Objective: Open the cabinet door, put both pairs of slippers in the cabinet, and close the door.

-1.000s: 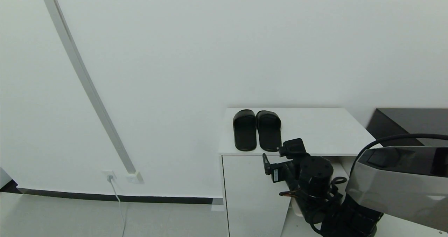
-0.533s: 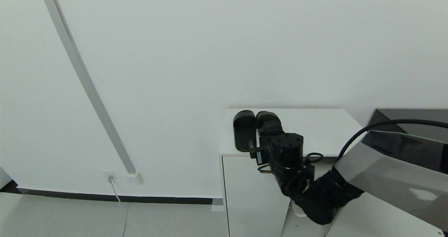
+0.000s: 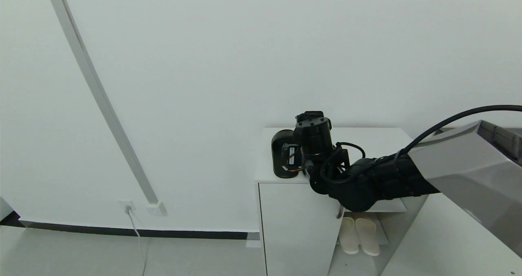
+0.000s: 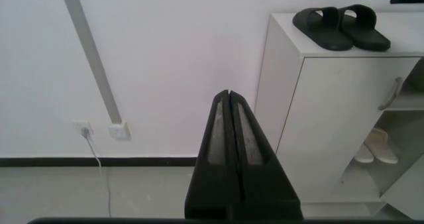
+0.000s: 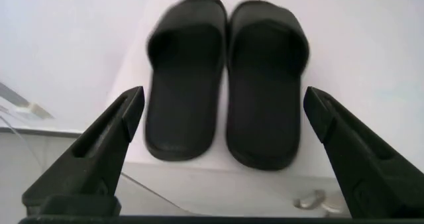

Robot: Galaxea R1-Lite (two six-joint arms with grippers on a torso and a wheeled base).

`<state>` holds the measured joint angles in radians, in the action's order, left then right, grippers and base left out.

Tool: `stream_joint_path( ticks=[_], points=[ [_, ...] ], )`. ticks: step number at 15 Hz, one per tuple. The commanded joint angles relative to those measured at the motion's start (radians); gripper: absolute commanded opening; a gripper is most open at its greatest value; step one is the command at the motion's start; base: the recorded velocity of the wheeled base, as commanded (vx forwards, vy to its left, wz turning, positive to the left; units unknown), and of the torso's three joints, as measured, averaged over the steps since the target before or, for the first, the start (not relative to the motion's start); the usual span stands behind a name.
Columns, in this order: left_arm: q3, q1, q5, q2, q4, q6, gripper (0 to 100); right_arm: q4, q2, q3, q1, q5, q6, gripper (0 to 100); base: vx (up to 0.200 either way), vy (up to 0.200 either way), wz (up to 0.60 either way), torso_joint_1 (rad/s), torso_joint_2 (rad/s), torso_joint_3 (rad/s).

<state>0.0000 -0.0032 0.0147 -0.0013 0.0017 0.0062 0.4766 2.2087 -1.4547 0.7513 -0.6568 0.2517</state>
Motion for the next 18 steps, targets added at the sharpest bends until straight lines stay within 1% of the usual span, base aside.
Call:
stream_joint_path(
  ticks=[1,2,6,8,9,13,15,18],
  points=[
    [0.0,0.0,0.001,0.001,0.0,0.001,0,0.0,-0.001,0.014,0.0,-0.001,0.014,100,0.2,0.0,0.0,-0.012,-0.01,0.002],
    [0.0,0.0,0.001,0.001,0.0,0.001,0,0.0,-0.001,0.017,0.0,-0.001,0.017,100,0.2,0.0,0.0,0.002,0.0,0.002],
    [0.0,0.0,0.001,0.001,0.0,0.0,0,0.027,0.006,0.12,0.008,0.0,0.038,100,0.2,0.0,0.0,0.008,0.0,0.001],
    [0.0,0.0,0.001,0.001,0.0,0.0,0,0.051,0.009,0.157,0.016,0.013,0.052,100,0.0,0.0,0.0,0.0,0.0,0.0],
    [0.0,0.0,0.001,0.001,0.0,0.0,0,0.054,0.026,0.154,0.016,0.013,0.052,100,0.0,0.0,0.0,0.0,0.0,0.0],
    [0.0,0.0,0.001,0.001,0.0,0.0,0,0.073,0.106,0.088,0.008,0.008,0.046,100,0.0,0.0,0.0,0.0,0.0,0.0],
    [0.0,0.0,0.001,0.001,0.0,0.0,0,0.094,0.151,0.033,-0.01,0.008,0.015,100,0.0,0.0,0.0,0.0,0.0,0.0],
    [0.0,0.0,0.001,0.001,0.0,0.0,0,0.088,0.201,-0.044,-0.04,0.011,0.0,100,0.0,0.0,0.0,0.0,0.0,0.0]
  ],
)
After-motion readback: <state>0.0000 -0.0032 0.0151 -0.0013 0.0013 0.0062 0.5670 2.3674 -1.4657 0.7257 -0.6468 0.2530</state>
